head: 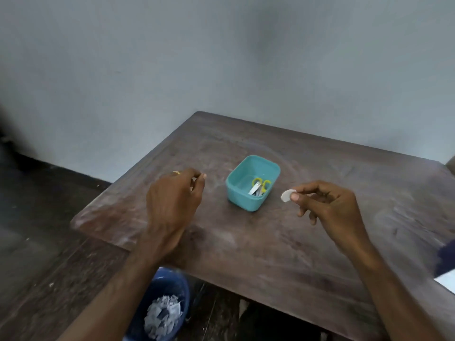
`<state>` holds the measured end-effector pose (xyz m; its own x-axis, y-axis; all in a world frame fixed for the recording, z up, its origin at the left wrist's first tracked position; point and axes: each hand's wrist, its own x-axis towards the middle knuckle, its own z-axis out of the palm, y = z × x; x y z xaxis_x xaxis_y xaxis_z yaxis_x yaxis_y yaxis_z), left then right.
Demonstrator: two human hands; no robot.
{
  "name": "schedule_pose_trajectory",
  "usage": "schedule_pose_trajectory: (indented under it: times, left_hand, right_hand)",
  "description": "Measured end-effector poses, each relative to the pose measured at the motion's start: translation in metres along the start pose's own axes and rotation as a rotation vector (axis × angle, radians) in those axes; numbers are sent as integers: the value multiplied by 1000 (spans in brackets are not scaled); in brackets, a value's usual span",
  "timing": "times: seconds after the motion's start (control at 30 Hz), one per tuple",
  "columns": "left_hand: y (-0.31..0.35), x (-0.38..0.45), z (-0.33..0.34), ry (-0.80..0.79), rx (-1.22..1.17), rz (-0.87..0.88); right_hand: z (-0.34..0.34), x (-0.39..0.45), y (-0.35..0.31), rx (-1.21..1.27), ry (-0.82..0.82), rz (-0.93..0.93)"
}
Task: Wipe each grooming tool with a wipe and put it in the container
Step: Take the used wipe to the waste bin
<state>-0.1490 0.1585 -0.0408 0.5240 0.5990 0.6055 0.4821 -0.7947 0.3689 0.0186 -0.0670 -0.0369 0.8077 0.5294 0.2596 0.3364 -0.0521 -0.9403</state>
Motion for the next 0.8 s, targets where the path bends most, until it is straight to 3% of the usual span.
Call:
schedule_pose_trajectory:
  times: [0.13,0.3,0.6,0.73,0.8]
  left_hand:
    - [-39,-18,-16,-17,-17,-90]
    - [-84,-40,-30,17,11,-78]
    - [-143,-69,-26,188,-52,-31]
    - [-164,-78,-14,329,-104,60]
    - [-170,-84,-8,413,-116,114]
  right_hand:
    - [63,-28,-18,44,-145,-15]
    - [136,-65,-36,88,-321,-30]
    - [214,-106,-26,-244,-613,-199]
    - [247,-119,-3,-482,-743,-460]
    - [265,-126,9,-503,-815,-425]
